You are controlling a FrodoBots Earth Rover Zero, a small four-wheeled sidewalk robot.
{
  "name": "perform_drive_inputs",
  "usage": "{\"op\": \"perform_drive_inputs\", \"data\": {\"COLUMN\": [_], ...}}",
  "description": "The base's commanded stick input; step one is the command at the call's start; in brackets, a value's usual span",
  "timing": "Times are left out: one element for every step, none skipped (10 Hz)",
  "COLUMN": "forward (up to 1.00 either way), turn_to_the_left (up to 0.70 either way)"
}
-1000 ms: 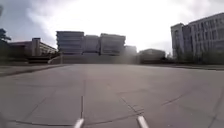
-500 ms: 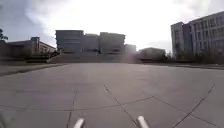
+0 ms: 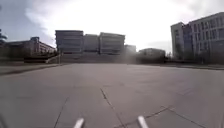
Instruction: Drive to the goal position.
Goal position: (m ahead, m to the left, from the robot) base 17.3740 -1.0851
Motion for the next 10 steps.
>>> {"op": "perform_drive_inputs", "data": {"forward": [1.00, 1.00, 1.00, 1.00, 1.00, 1.00, 1.00, 1.00, 1.00, 1.00], "turn_to_the_left": [0.00, 0.00, 0.00, 0.00, 0.00, 0.00, 0.00, 0.00, 0.00, 0.00]}}
